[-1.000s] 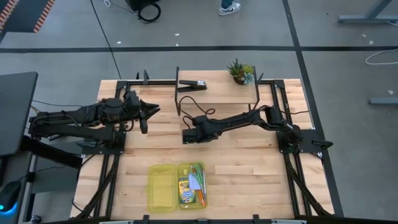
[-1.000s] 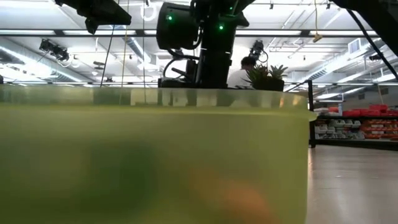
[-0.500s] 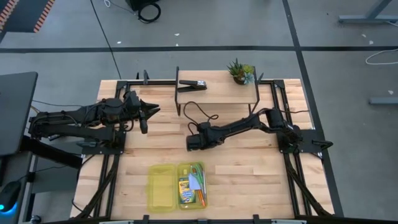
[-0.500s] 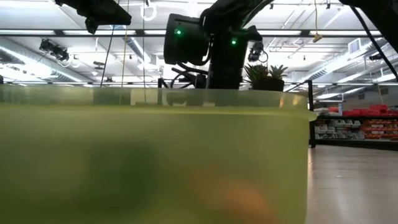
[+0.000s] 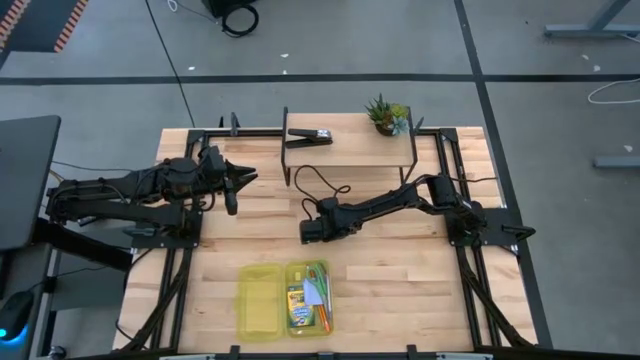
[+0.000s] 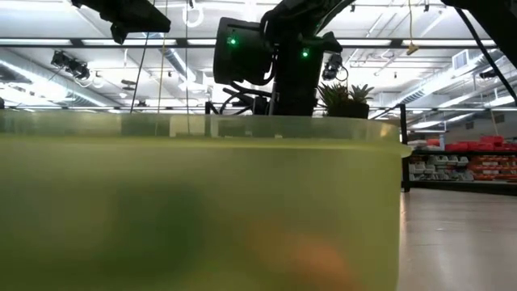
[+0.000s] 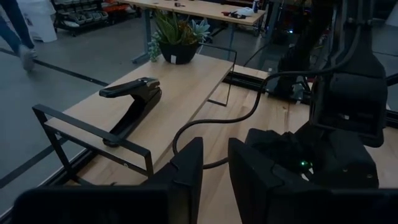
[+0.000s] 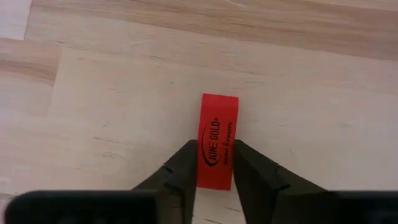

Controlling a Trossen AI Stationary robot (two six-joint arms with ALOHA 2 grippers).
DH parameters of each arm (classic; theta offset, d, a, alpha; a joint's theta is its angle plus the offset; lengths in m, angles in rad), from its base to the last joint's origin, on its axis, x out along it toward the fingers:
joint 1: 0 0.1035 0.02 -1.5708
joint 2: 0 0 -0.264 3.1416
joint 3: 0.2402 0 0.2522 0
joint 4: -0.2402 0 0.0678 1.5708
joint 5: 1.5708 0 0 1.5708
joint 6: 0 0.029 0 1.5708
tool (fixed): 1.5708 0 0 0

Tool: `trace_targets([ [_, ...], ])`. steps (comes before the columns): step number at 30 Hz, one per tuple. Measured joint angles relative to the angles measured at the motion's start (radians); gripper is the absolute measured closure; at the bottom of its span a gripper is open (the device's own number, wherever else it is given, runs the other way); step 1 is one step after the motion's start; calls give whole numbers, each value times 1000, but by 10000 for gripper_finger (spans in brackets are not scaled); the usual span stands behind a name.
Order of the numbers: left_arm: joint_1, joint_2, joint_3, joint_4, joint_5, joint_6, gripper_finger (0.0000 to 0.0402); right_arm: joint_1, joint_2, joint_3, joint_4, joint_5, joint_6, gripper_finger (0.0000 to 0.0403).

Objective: Pack school essentials
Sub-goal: Put the red eraser into the yellow supply box

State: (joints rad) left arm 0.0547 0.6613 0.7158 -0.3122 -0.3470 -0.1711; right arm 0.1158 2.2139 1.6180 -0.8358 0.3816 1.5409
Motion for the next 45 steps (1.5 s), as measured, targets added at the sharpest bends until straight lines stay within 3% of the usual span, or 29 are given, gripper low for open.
trace_targets([
  [6,0,0,0,0,0,0,316,0,-2,2,-1,-11,-56,341],
  [12,0,0,0,0,0,0,320,6,4,58,-10,-66,-171,343],
  [30,0,0,0,-30,0,0,312,75,0,378,-32,-353,-946,341],
  [36,0,0,0,-31,0,0,308,137,0,342,116,-378,-1091,341],
  [45,0,0,0,-30,0,0,309,174,2,157,326,-352,-1090,339],
])
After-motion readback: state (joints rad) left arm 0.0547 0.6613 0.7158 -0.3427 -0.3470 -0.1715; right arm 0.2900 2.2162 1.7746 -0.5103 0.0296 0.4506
